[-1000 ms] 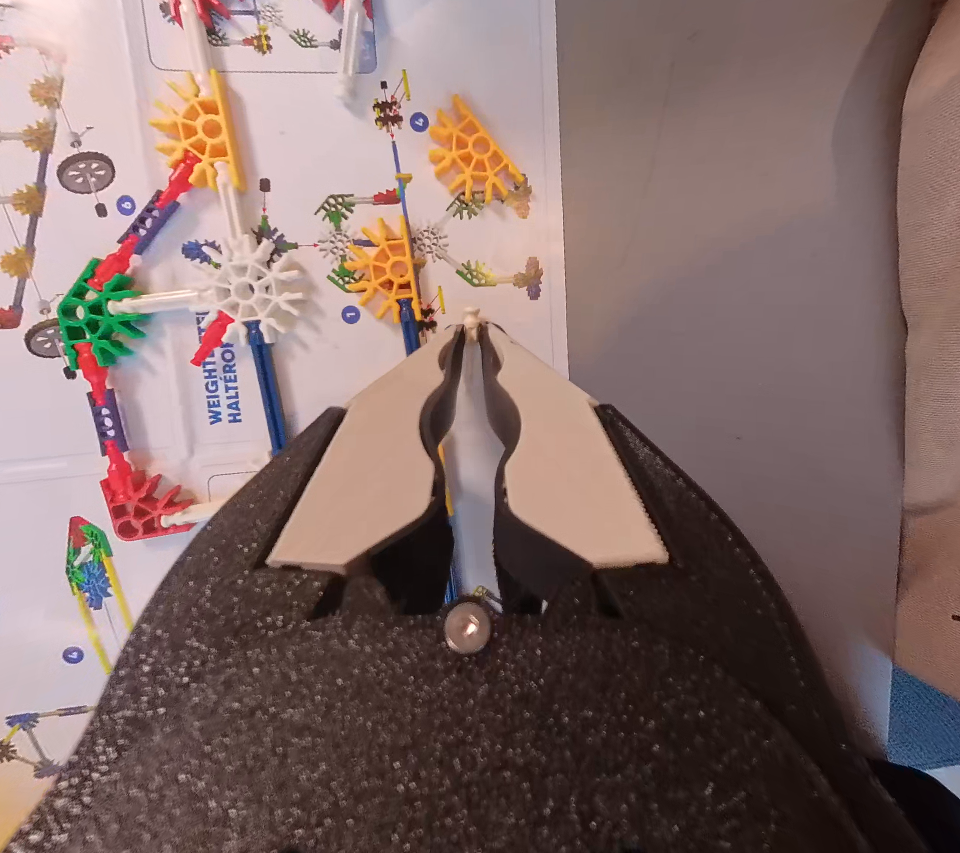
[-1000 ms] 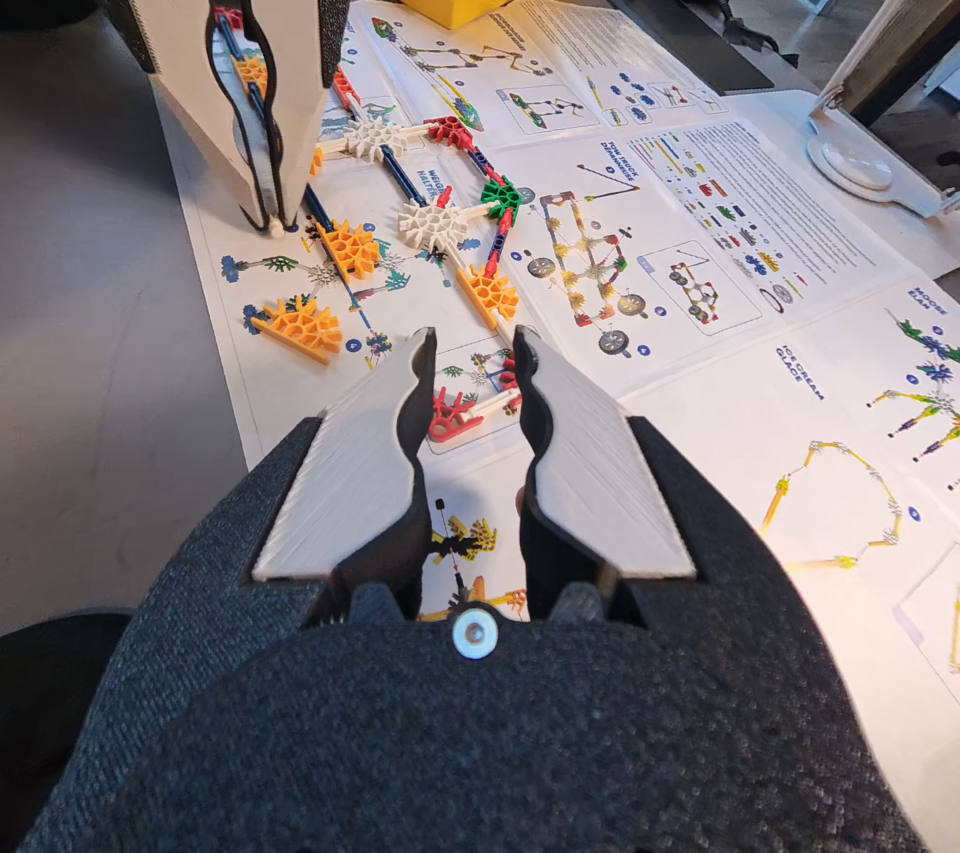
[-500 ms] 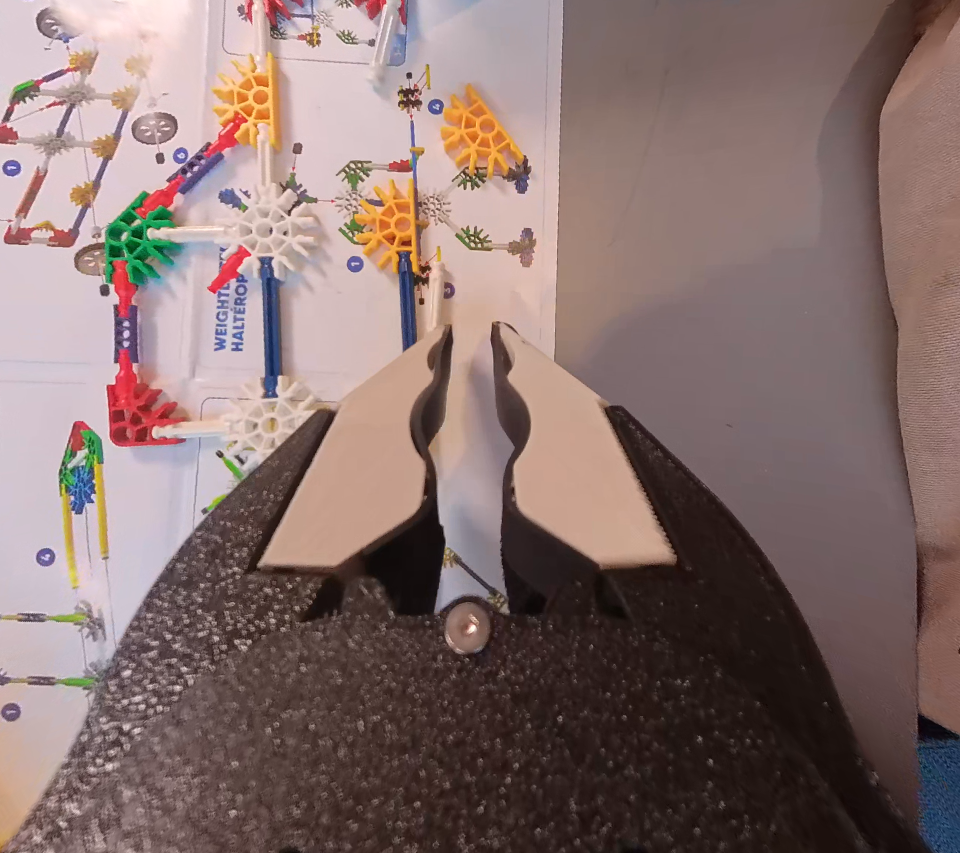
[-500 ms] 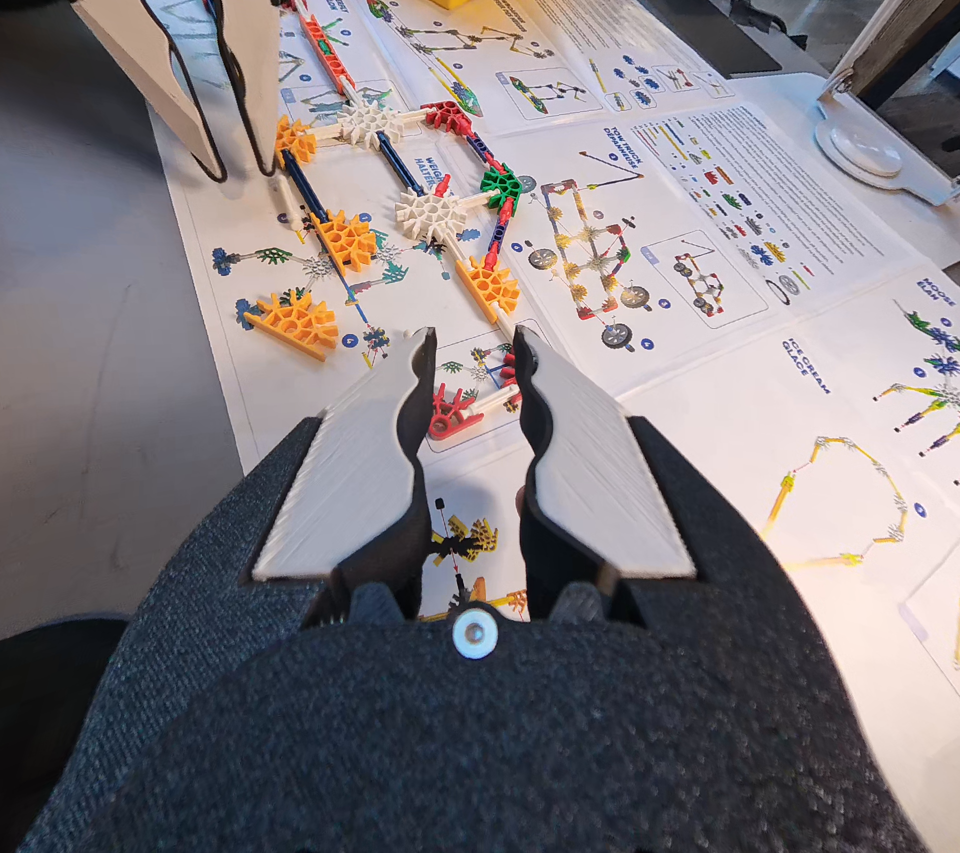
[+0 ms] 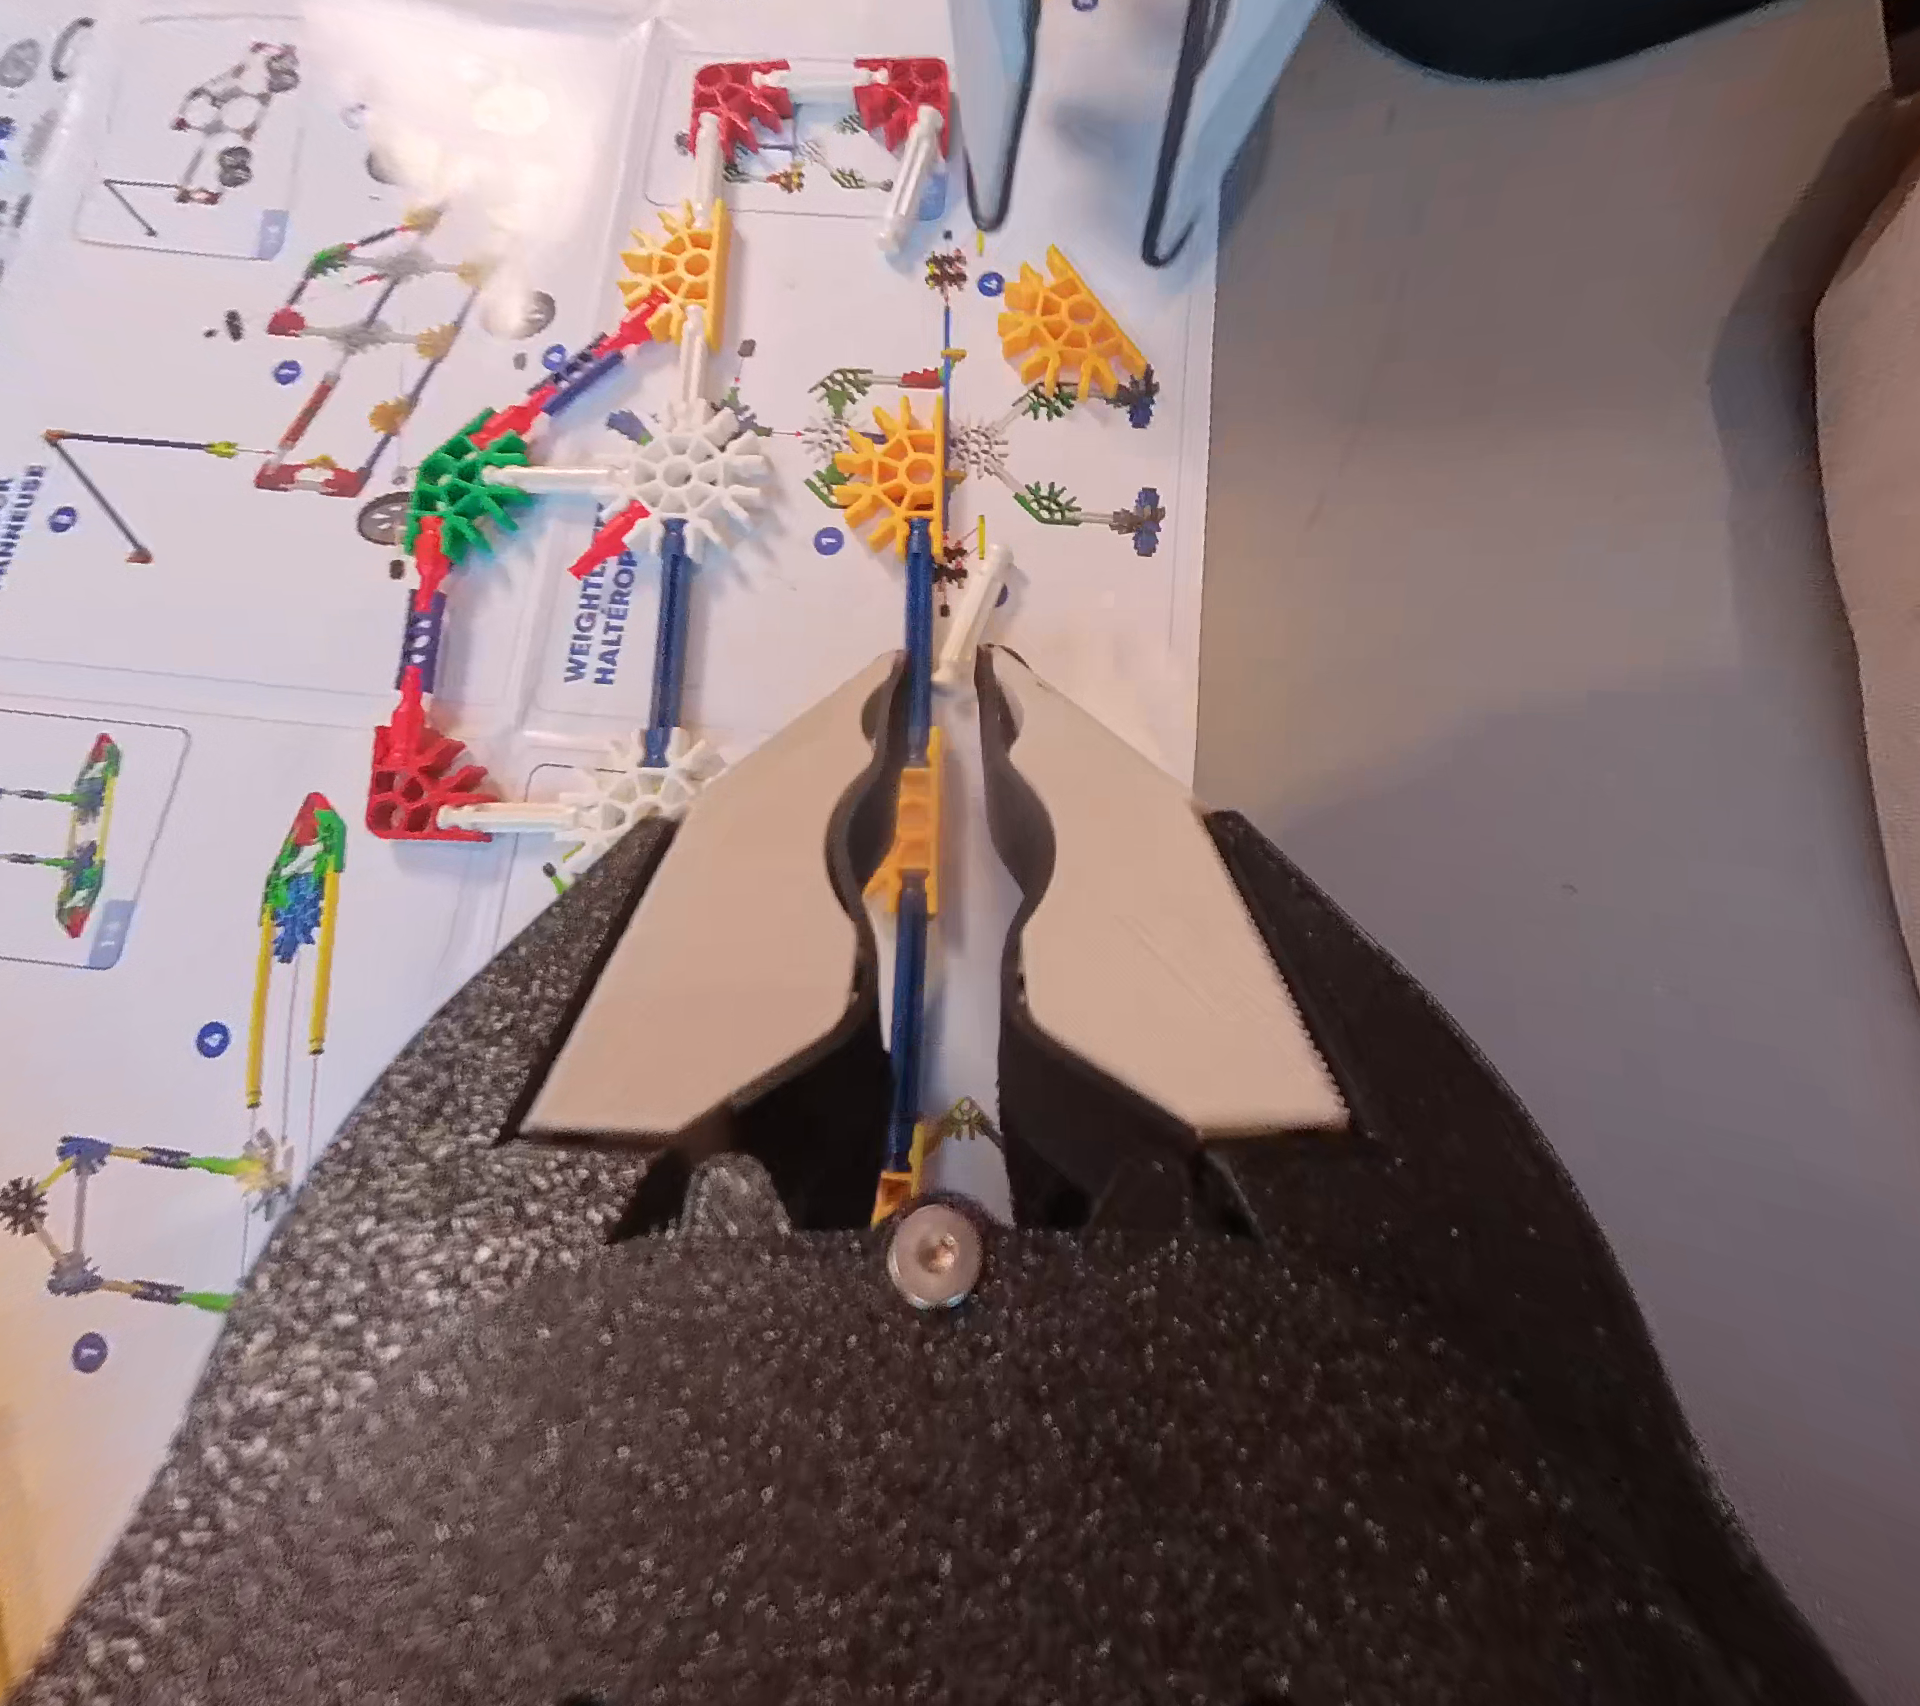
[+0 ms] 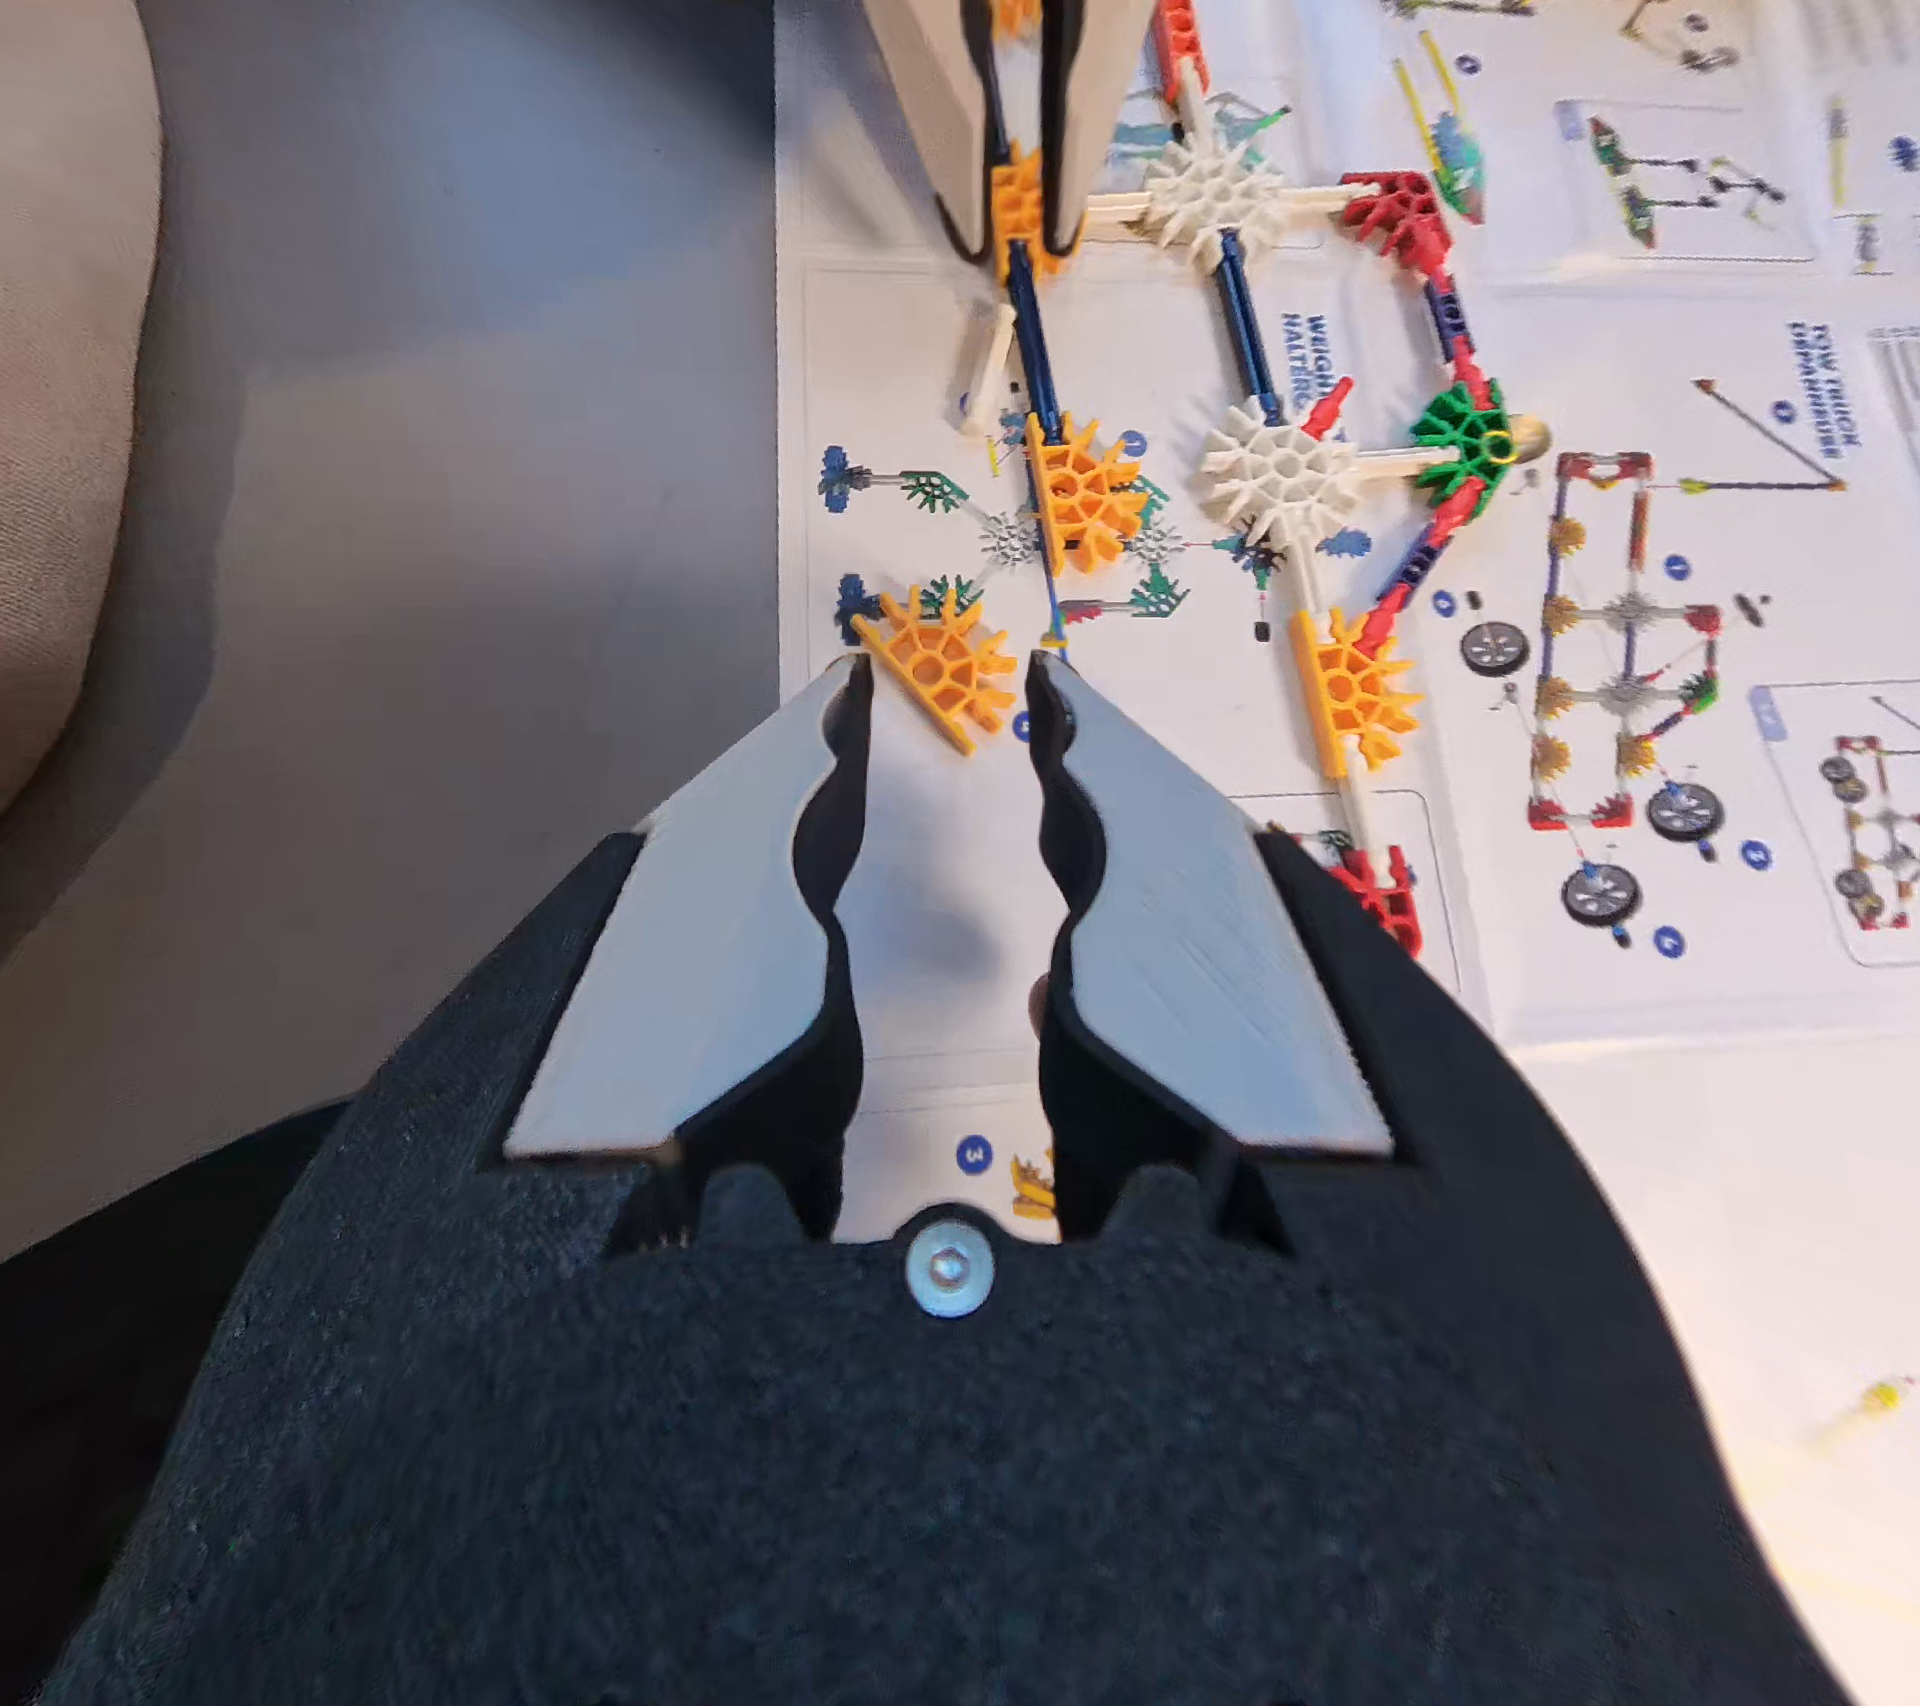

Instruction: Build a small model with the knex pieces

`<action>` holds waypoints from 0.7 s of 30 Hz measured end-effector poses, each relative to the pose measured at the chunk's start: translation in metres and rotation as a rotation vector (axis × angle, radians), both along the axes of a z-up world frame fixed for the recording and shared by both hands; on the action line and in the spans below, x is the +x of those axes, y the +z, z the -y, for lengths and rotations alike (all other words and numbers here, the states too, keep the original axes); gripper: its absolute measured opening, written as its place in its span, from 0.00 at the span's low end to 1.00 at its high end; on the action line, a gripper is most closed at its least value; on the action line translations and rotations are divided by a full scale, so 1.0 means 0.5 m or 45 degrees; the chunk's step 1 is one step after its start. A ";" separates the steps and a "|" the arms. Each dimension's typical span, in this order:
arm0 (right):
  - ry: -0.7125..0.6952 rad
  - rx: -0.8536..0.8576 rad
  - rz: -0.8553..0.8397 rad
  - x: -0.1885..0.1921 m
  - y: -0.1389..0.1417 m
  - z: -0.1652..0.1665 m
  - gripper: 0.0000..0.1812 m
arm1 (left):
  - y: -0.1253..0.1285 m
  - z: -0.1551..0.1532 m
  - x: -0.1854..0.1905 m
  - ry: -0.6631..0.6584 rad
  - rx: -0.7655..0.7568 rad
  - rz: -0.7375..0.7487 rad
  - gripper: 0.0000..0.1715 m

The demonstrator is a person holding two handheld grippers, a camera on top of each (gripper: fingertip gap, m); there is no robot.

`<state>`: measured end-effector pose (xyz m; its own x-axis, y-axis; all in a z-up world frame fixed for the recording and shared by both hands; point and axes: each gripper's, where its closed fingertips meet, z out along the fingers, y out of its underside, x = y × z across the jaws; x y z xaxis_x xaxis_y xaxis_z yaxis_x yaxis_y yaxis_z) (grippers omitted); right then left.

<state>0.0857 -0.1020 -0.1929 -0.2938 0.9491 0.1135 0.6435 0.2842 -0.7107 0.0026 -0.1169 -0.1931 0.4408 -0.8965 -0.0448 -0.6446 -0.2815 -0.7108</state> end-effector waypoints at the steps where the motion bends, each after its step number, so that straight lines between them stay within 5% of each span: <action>1: 0.020 -0.002 0.043 -0.001 -0.006 0.001 0.16 | 0.005 -0.005 -0.004 0.014 0.024 0.016 0.07; 10: 0.090 -0.042 0.283 -0.004 -0.035 0.000 0.17 | 0.001 0.002 0.004 -0.072 0.137 0.035 0.13; 21: -0.137 -0.077 0.270 0.036 -0.036 0.000 0.12 | -0.027 0.004 0.009 -0.088 0.159 -0.067 0.06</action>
<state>0.1038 -0.1019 -0.2108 -0.2016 0.9795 0.0023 0.8046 0.1669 -0.5699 0.0071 -0.1190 -0.2067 0.3726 -0.9105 -0.1792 -0.6968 -0.1470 -0.7020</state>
